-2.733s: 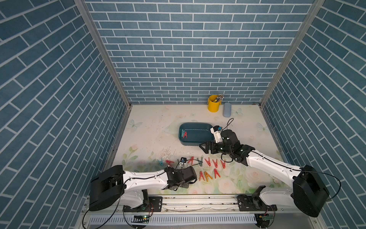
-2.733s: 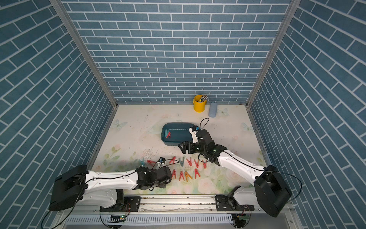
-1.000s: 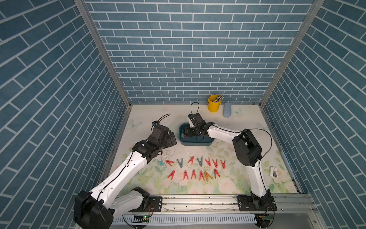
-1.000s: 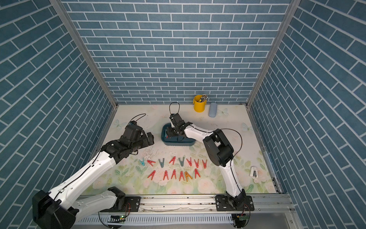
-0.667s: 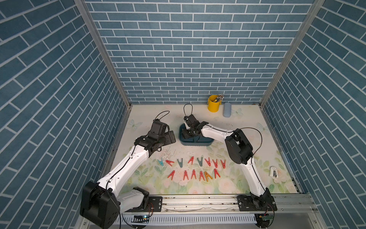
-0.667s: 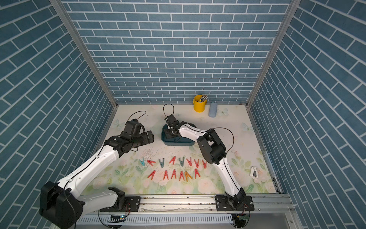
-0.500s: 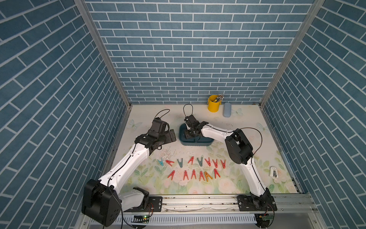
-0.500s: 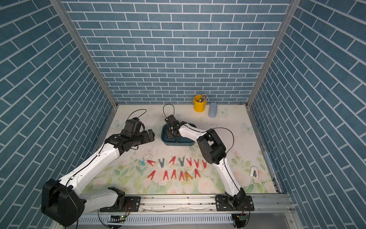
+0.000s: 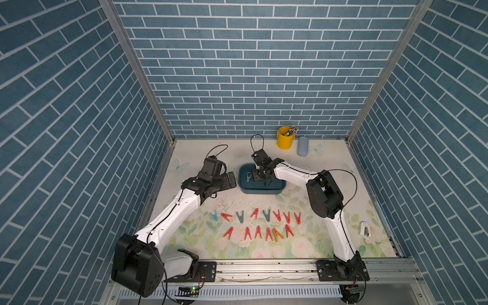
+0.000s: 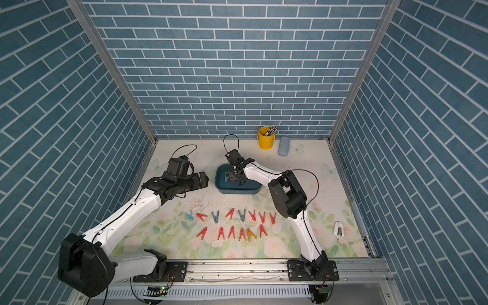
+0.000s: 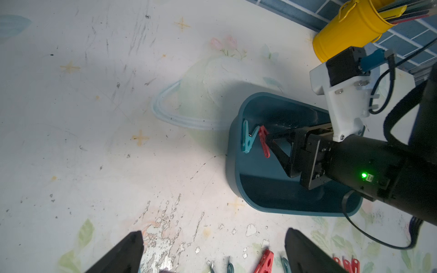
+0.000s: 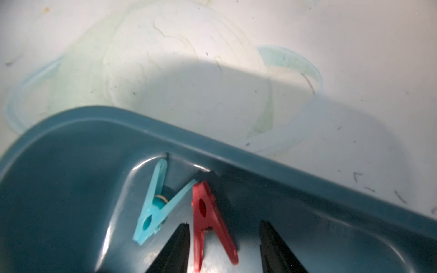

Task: Take the clothespins out of the storage box
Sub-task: Adjust the clothespin in the storage box, then pick up the clothespin from the storage box.

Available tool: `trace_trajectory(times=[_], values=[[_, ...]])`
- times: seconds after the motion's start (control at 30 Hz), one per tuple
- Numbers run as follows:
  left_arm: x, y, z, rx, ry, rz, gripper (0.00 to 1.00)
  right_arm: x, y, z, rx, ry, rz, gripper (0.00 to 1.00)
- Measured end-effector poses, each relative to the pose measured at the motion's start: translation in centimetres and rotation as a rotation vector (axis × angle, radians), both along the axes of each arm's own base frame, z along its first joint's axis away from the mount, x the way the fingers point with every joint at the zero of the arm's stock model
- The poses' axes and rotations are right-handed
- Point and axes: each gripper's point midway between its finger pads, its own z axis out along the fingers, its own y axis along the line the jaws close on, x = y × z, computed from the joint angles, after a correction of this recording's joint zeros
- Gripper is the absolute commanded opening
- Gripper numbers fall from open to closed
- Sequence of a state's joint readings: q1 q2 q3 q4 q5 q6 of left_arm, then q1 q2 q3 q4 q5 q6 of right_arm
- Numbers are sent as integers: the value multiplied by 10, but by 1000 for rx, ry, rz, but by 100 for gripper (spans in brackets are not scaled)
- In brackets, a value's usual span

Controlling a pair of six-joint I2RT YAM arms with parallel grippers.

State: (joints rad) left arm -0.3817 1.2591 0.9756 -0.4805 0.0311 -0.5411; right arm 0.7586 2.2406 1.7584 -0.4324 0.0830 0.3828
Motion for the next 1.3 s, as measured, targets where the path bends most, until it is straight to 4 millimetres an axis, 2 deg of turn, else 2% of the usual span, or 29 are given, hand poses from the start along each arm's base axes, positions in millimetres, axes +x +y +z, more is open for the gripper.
trace_trajectory(times=[0.2,0.4,0.67,0.8,0.97,1.17,1.3], values=[[1,-4,2,-15,-8,-17,99,-11,-7,9,4,2,27,38],[3,-7,1,-28,-5,-28,100,-21,-13,-5,-23,33,47,35],[2,-11,-1,-42,6,-39,100,-16,-7,-15,-35,33,72,32],[2,-11,-1,-46,7,-39,99,-11,-4,-24,-45,32,82,27],[1,-11,3,-55,-2,-36,100,-6,-2,-22,-46,17,96,9],[-2,-12,12,-74,-23,-40,99,-6,-2,-22,-50,15,97,0],[-3,-14,13,-86,-22,-47,99,-11,-7,-20,-55,19,95,0]])
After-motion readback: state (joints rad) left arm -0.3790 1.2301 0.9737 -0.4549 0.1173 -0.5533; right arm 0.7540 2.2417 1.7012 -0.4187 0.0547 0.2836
